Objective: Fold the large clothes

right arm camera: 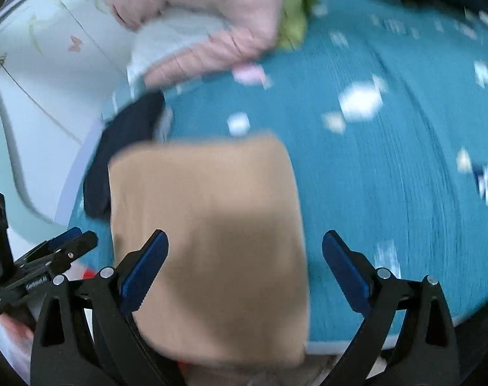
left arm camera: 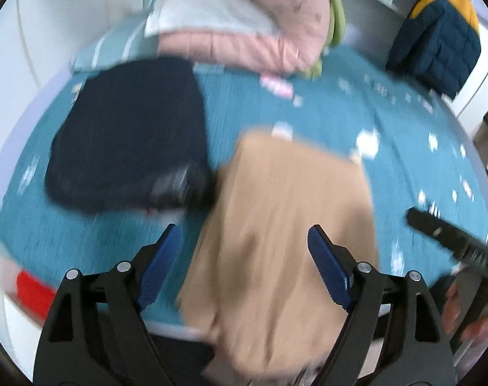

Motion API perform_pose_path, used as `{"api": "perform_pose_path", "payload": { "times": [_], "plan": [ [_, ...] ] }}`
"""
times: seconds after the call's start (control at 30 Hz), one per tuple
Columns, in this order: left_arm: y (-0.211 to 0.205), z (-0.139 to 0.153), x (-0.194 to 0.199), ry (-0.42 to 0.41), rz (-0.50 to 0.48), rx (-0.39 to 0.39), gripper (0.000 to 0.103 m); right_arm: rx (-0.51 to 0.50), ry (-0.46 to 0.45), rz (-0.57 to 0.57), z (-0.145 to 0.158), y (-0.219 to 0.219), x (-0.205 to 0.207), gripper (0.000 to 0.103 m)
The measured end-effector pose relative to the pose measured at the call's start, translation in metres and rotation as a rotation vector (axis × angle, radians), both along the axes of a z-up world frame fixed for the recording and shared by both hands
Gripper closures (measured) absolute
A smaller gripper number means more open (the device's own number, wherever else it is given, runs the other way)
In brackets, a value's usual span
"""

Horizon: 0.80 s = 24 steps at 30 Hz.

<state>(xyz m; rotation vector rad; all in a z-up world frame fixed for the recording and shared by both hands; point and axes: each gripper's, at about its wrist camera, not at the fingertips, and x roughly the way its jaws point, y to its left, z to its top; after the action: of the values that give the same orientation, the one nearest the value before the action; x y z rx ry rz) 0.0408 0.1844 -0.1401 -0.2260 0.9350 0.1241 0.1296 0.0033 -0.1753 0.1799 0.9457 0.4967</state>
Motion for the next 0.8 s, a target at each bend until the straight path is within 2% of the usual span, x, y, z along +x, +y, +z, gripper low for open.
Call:
{"api": "perform_pose_path", "payload": {
  "times": [0.07, 0.1, 0.13, 0.17, 0.23, 0.3, 0.4, 0.5, 0.63, 0.8],
  "plan": [
    [-0.008, -0.002, 0.031, -0.034, -0.003, 0.013, 0.021, -0.004, -0.046, 0.008, -0.001, 0.01, 0.018, 0.01],
    [-0.01, -0.009, 0.043, -0.025, -0.005, 0.02, 0.021, -0.032, -0.051, 0.01, -0.006, 0.018, 0.026, 0.01],
    [-0.012, -0.021, 0.054, 0.006, 0.004, 0.029, 0.027, -0.045, -0.049, 0.013, -0.012, 0.02, 0.031, 0.01],
    [-0.009, -0.034, 0.061, 0.046, 0.008, 0.024, 0.027, -0.054, -0.031, 0.014, -0.024, 0.022, 0.036, 0.01],
    [-0.005, -0.064, 0.067, 0.134, 0.004, -0.034, 0.027, -0.088, 0.045, 0.019, -0.049, 0.019, 0.039, 0.01],
    [0.0, -0.078, 0.053, 0.128, 0.019, -0.092, 0.028, -0.088, 0.126, 0.037, -0.076, 0.01, 0.03, 0.01],
    [0.004, -0.092, 0.018, 0.127, 0.023, -0.165, 0.028, -0.06, 0.143, 0.055, -0.096, -0.005, 0.002, 0.01],
    [-0.007, -0.097, -0.02, 0.137, -0.002, -0.135, 0.028, -0.045, 0.201, 0.073, -0.105, -0.016, -0.023, 0.01],
    [-0.036, -0.103, -0.054, 0.195, -0.059, -0.016, 0.027, -0.1, 0.256, 0.14, -0.115, -0.017, -0.056, 0.009],
    [-0.038, -0.107, -0.076, 0.247, -0.062, -0.029, 0.027, -0.197, 0.277, 0.226, -0.115, -0.017, -0.079, 0.009]
  ]
}}
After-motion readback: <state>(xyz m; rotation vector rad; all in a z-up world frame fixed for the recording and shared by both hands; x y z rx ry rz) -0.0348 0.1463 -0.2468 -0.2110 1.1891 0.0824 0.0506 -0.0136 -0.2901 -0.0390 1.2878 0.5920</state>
